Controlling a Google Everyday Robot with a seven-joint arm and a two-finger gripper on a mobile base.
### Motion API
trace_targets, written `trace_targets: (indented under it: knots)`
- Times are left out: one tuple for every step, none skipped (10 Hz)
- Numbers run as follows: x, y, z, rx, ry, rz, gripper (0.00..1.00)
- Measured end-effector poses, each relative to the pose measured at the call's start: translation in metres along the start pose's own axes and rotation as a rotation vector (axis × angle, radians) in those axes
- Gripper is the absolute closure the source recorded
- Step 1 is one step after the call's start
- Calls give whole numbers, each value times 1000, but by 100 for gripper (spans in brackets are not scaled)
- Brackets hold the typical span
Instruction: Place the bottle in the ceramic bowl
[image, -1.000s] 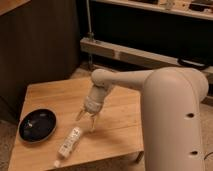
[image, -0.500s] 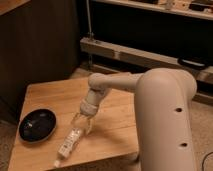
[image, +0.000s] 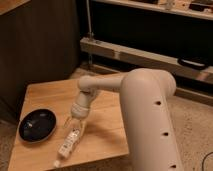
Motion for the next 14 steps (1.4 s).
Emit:
trace_targets:
  knots:
    - [-1,-1,4,13,6,-4,35]
    - [-2,-2,10,34,14,-18,35]
    - [-2,-4,16,58,22,-42,35]
    - [-3,-8,19,73,27,-56,35]
    - [-5,-12,20,83,31,-65,35]
    - [-6,-15,23,96,38,-75,35]
    - [-7,-17,25,106,45,-76,35]
    - [-8,-19,29,117,52,-74,36]
    - [-10,-20,32,128,60,-66,45]
    - [-11,-20,34,133,67,-57,54]
    - [-10,-19,34,136,73,-53,62]
    - [-10,-16,35,140,81,-51,74]
    - [-8,-11,34,137,91,-53,85]
    - [-4,-8,28,129,96,-57,94]
